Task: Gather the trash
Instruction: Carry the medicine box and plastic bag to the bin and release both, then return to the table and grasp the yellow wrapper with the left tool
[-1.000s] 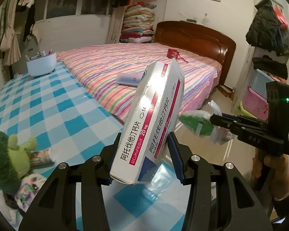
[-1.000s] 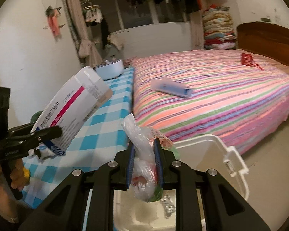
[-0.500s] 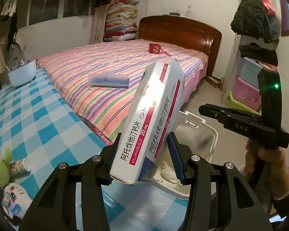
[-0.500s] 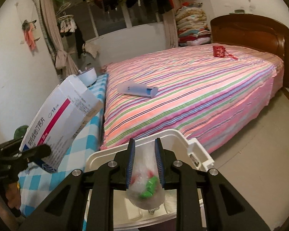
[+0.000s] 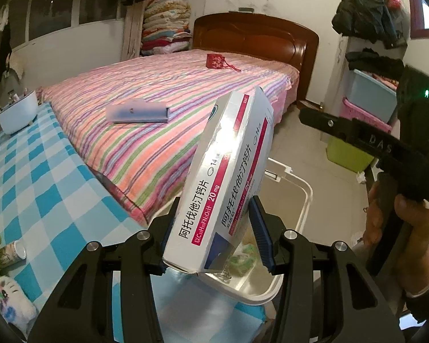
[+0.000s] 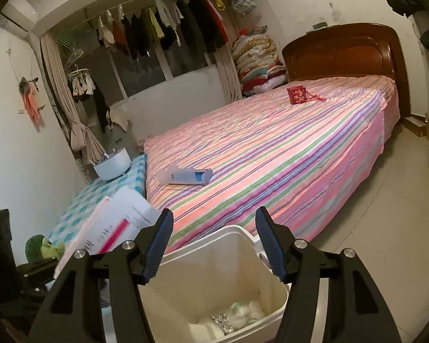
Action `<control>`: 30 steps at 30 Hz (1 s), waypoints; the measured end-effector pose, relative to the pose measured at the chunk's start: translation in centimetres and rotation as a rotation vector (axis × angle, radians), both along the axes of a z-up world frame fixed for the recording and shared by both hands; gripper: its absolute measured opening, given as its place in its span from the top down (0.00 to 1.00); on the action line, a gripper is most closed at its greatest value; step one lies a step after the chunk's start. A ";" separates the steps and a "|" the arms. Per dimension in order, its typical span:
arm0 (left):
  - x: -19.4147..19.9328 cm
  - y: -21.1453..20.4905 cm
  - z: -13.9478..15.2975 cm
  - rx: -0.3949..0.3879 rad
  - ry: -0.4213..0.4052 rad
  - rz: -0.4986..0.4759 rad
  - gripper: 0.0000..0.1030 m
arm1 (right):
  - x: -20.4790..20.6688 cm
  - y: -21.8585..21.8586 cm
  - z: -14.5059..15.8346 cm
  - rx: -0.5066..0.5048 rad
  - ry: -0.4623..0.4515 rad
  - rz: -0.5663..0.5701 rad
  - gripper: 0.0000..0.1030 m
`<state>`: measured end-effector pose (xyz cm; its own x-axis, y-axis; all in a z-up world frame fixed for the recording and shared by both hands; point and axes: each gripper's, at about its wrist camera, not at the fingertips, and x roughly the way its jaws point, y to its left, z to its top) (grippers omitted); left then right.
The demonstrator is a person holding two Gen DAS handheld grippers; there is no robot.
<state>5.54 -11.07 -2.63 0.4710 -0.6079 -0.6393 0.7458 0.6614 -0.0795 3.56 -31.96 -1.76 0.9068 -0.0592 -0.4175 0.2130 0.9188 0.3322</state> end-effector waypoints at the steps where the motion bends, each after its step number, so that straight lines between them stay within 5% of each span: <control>1: -0.1 -0.3 -0.2 0.007 0.003 -0.007 0.55 | 0.0 0.0 0.0 -0.001 -0.002 -0.003 0.43; 13: -1.7 -3.1 -1.0 0.091 -0.052 -0.019 0.52 | -0.1 0.2 0.1 -0.009 -0.021 0.011 0.43; 15: -2.0 -3.2 -0.8 0.095 -0.072 -0.013 0.32 | -0.1 0.2 0.0 -0.005 -0.023 0.008 0.43; 20: -2.6 -2.8 0.0 0.097 -0.131 0.022 0.20 | -0.3 0.1 0.0 -0.001 -0.028 0.009 0.43; 30: -2.4 -0.9 0.5 0.128 -0.158 0.106 0.20 | 0.3 1.6 0.4 -0.007 -0.035 0.062 0.43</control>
<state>3.18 -11.96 -2.15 0.6286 -0.4682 -0.6211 0.6680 0.7339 0.1228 3.85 -30.40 -1.38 0.9229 -0.0056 -0.3850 0.1440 0.9324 0.3316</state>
